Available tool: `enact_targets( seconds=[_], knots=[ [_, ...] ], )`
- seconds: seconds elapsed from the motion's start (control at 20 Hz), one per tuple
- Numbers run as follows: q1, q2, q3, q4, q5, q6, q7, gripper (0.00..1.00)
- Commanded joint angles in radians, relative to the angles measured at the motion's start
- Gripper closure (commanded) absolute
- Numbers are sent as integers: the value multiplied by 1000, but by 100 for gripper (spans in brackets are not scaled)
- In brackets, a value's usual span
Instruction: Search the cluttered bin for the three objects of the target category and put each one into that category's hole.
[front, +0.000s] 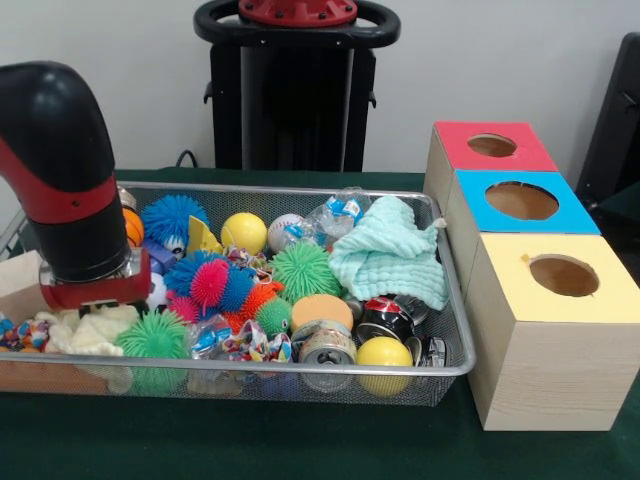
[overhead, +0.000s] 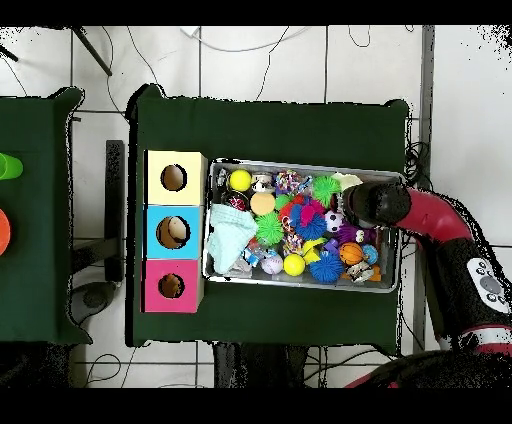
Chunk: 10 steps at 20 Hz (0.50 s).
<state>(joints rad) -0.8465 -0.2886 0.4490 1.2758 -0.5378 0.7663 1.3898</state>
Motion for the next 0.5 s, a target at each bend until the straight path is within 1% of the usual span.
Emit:
enact_targets(
  seconds=[0.05,0.15,0.2,0.4,0.45,0.5],
  knots=[
    [-11,79,72,129,-30,-107,-106,0],
    [-9,77,70,137,-45,-108,-118,0],
    [-15,79,74,142,-42,-110,-119,0],
    [-2,79,62,141,-56,-110,-111,0],
    [5,76,54,138,-63,-108,-112,100],
    [3,76,55,141,-65,-117,-110,100]
  ],
)
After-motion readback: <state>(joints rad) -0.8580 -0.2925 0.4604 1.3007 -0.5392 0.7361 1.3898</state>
